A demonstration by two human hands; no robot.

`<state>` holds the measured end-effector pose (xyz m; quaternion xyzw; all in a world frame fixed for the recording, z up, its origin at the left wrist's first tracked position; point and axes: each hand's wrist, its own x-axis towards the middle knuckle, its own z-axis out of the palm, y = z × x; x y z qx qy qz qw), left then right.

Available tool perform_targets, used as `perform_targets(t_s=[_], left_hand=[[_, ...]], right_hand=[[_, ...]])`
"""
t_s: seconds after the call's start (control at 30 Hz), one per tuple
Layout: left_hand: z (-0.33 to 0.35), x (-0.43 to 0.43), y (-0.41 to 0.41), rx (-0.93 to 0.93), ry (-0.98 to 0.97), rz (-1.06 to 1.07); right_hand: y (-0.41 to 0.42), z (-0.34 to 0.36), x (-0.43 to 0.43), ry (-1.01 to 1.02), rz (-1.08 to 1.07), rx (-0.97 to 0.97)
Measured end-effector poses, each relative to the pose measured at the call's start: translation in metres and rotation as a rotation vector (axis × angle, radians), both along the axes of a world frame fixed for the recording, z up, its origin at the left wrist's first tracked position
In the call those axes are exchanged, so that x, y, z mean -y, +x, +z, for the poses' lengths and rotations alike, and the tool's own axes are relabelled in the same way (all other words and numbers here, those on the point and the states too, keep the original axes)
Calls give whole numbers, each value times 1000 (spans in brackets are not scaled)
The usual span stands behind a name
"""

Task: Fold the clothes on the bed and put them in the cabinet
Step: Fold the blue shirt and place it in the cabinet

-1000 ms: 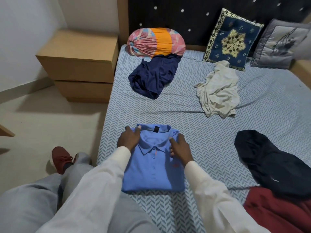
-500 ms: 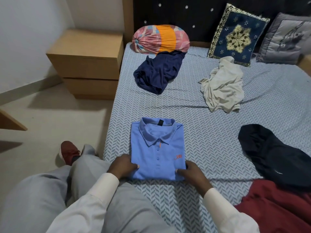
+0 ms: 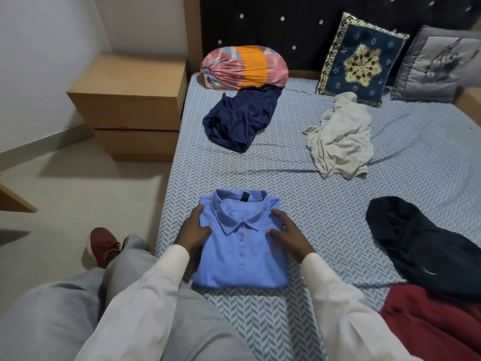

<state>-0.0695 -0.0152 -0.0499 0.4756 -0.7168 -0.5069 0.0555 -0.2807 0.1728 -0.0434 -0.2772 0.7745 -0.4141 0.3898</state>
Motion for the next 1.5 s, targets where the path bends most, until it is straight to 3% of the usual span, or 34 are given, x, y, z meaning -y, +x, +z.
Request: perform_targets(t_s=[0.23, 0.4, 0.53, 0.83, 1.03, 1.27, 1.5], left_hand=[[-1, 8, -11, 16, 5, -73], [14, -5, -13, -74, 58, -138], [19, -13, -8, -1, -6, -171], [39, 20, 36, -63, -90, -181], [57, 97, 98, -144, -71, -67], [155, 148, 199, -72, -97, 34], [306, 157, 285, 53, -110, 159]], right_hand=[[-17, 8, 12, 84, 156, 125], [-13, 23, 13, 168, 280, -87], [-7, 39, 15, 192, 328, -264], [30, 68, 62, 116, 292, -277], [82, 73, 158, 66, 321, -257], [173, 152, 241, 33, 461, -295], [251, 296, 276, -23, 601, -269]])
